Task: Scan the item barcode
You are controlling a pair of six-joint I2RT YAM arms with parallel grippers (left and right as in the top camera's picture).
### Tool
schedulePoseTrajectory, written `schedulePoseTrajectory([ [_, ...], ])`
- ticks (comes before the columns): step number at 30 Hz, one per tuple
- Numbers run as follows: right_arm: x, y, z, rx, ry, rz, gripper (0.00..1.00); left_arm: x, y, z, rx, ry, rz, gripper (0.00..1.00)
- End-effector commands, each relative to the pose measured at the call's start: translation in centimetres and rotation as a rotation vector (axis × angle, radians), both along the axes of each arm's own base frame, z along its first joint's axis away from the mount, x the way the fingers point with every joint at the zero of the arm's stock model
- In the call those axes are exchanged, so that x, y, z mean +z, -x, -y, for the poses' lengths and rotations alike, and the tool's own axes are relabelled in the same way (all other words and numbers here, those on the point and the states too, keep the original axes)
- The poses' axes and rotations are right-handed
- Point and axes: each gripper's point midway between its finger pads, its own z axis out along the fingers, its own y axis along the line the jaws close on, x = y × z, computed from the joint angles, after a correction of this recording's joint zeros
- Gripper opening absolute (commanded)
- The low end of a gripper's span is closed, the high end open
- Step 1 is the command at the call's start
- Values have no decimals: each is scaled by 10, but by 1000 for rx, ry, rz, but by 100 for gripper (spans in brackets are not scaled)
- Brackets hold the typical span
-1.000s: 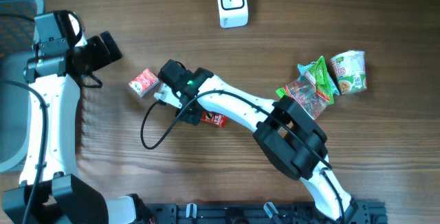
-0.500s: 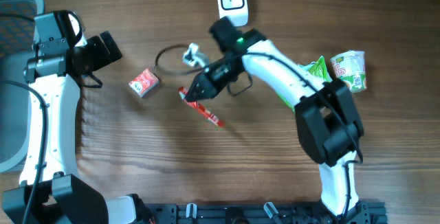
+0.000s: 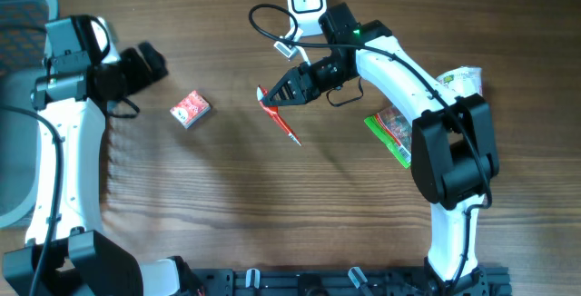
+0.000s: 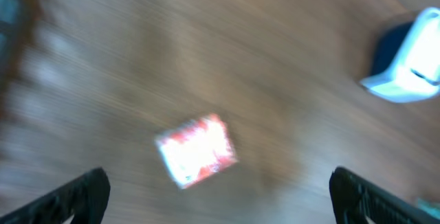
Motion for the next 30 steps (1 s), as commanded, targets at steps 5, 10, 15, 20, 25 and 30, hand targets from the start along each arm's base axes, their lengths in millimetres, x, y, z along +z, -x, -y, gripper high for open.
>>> schedulePoseTrajectory([
  [5, 35, 1, -3, 21, -151, -53, 4, 10, 66, 118, -437, 402, -138, 75],
  [10, 37, -7, -6, 12, -133, -100, 4, 8, 88, 166, -622, 387, -186, 75],
  [15, 43, -16, -11, 5, -122, -132, 4, 14, 90, 220, -812, 351, -102, 76],
  [20, 45, -12, -19, 24, -126, -125, 4, 23, 86, 251, -919, 328, -6, 88],
  [25, 46, -8, -23, 41, -135, -117, 5, 25, 82, 255, -926, 325, 22, 68],
  [30, 47, -9, -23, 42, -141, -103, 5, 22, 79, 251, -913, 295, 19, 52],
])
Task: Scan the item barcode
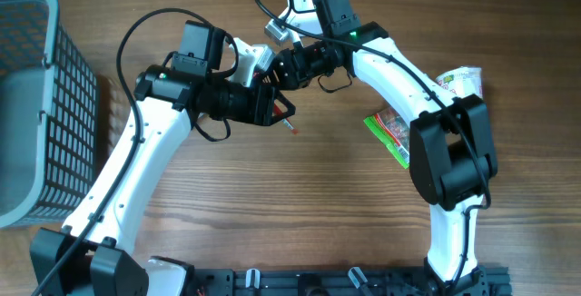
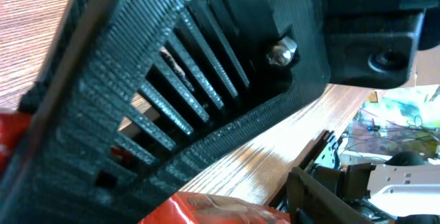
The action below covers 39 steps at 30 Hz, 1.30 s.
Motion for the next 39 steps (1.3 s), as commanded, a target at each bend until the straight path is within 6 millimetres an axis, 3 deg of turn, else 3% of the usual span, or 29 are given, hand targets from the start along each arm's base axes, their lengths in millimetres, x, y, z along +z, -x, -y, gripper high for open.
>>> schedulePoseTrajectory([
  [1, 11, 8, -4, 23, -21, 15, 5, 4, 0, 4, -23, 13, 29, 49],
  [11, 10, 0, -7, 5, -22, 75, 6, 4, -3, 3, -17, 3, 40, 4],
  [13, 9, -3, -8, -6, -15, 94, 9, 4, -2, 3, -17, 2, 38, 4],
  [17, -22, -35, -5, -163, 158, 172, 23, -5, -5, -7, 47, -63, 9, 4],
  [20, -56, -67, 14, -322, 364, 209, 35, -19, -4, -24, 117, -170, -31, 4],
  [22, -77, -77, 30, -384, 491, 221, 36, -25, 0, -31, 129, -228, -44, 4],
  [25, -108, -76, 57, -416, 694, 221, 36, -39, 3, -42, 178, -338, -55, 4],
  [28, -133, -68, 91, -421, 892, 198, 36, -57, 11, -35, 149, -388, -54, 4],
  [34, -151, -52, 144, -386, 1083, 141, 36, -121, 26, -18, 194, -424, -76, 4],
  [36, -156, -51, 159, -384, 1149, 150, 36, -145, 25, -16, 259, -440, -54, 9],
  [39, -156, -50, 160, -383, 1149, 145, 36, -161, 25, -13, 279, -454, -66, 10],
])
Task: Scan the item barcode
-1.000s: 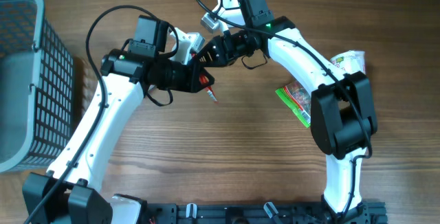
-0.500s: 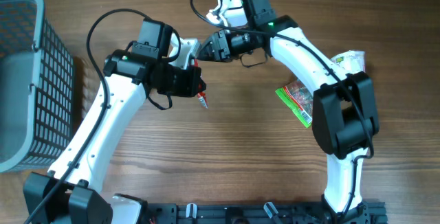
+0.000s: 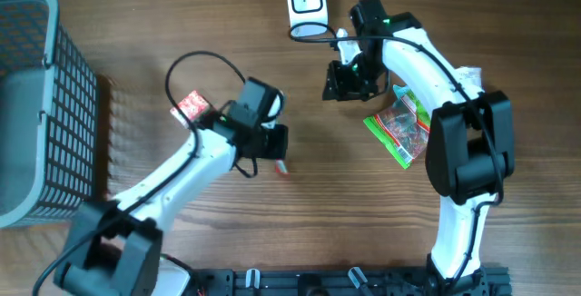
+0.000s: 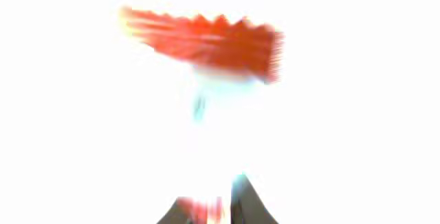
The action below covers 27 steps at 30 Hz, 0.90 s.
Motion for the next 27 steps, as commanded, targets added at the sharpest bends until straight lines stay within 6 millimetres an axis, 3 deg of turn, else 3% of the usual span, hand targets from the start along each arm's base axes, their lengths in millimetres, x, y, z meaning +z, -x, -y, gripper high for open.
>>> schedulePoseTrajectory([
  [1, 2, -2, 6, 25, 44, 34, 36, -27, 4, -5, 90, -54, -44, 9],
  [3, 2, -2, 6, 24, 44, 34, 36, -36, 5, -5, 106, -63, -68, 8],
  [5, 2, -2, 6, 24, 44, 34, 36, -37, 4, -5, 105, -62, -66, 31],
  [7, 2, -2, 6, 25, 43, 34, 36, -30, -3, -1, 108, -45, -41, 42],
  [9, 4, 0, 2, 45, 15, 34, 36, -14, -14, 1, 118, -26, -12, 43],
  [10, 7, 3, -5, 56, -31, 23, 36, 0, -23, 1, 129, -10, 11, 30],
  [12, 13, 7, -20, 67, -106, 5, 40, 15, -31, -1, 148, 0, 25, 25],
  [13, 16, 10, -25, 70, -131, -4, 51, 20, -33, -4, 165, -1, 20, 25],
  [14, 19, 13, -32, 78, -166, -16, 83, 24, -37, -12, 201, -2, 8, 25],
  [15, 23, 17, -41, 92, -207, -24, 99, 30, -43, -24, 255, -2, -8, 23],
  [18, 35, 31, -72, 145, -314, -49, 100, 42, -62, -67, 395, -4, -22, 23],
  [21, 38, 48, -99, 191, -349, -69, 99, 42, -75, -106, 509, 2, -22, 37],
  [23, 29, 57, -111, 189, -289, -76, 73, 42, -80, -131, 577, 3, -22, 41],
  [24, 14, 60, -110, 124, -166, -84, 64, 42, -82, -146, 618, 4, -22, 49],
  [26, -6, 61, -105, 33, 11, -56, 63, 42, -84, -164, 669, 4, -22, 64],
  [27, -14, 63, -104, 13, 70, -33, 63, 42, -85, -171, 686, 5, -23, 81],
])
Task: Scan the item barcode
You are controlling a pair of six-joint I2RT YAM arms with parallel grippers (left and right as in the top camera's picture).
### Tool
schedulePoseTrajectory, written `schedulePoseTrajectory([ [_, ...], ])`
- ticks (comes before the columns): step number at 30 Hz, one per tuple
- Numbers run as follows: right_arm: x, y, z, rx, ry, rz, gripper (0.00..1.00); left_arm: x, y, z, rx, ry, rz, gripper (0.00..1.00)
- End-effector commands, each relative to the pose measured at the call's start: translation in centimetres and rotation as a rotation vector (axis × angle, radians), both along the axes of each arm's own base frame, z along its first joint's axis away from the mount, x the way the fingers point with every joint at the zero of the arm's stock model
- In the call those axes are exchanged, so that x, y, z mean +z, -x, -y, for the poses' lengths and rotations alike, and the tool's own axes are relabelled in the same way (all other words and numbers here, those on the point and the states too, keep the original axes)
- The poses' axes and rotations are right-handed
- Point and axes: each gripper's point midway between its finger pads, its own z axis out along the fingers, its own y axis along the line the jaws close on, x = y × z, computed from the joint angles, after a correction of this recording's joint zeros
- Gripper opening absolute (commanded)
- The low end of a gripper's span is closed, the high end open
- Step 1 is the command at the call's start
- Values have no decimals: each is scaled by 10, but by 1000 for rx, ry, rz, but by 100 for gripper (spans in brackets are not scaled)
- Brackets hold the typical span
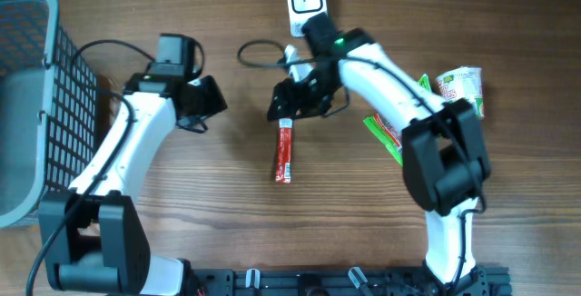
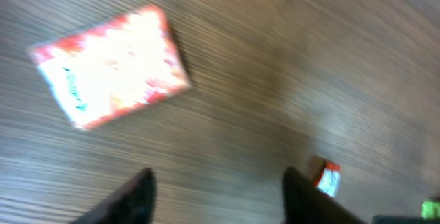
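Note:
A long red stick packet lies lengthwise on the wooden table; its end shows in the left wrist view. My right gripper sits right at the packet's far end; its jaws are too dark to read from overhead. The white barcode scanner stands at the back edge. My left gripper is open, its two dark fingers wide apart over bare wood. It hovers near a small red-and-white box, which the left arm hides in the overhead view.
A grey mesh basket fills the left edge. A green snack packet and a green-white noodle pack lie at the right, partly under the right arm. A black cable loops near the scanner.
My left gripper has gone from the table's middle, where it had the red packet, back to the left over the small box. The packet now lies flat, with my right gripper at its far end.
First my right gripper held the red packet below the scanner while my left hovered open over the small box. Then both grippers met at the packet. Later the left had it mid-table and the right was away. Now the packet lies flat, the right at its end.

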Motion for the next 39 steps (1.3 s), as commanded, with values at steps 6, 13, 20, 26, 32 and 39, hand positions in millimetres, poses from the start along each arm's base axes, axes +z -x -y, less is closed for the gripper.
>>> schedulePoseTrajectory([
  [6, -56, 19, -13, -161, 367, 195, 14, 11, -7, -38, 113, 2, 31, 100],
  [13, -63, -4, 21, -220, 541, 344, 4, 11, -7, -38, 113, 2, 31, 100],
  [20, -59, 2, 81, -351, 672, 187, 4, 11, -7, -38, 113, 2, 31, 100],
  [26, -53, 28, 103, -322, 759, 87, 4, 11, -7, -38, 113, 1, 31, 100],
  [32, -21, 46, 67, -13, 497, 88, 4, 11, -7, -38, 113, 2, 31, 100],
  [39, 8, 98, 43, 421, 306, 143, 4, 11, -7, -38, 113, 2, 31, 100],
])
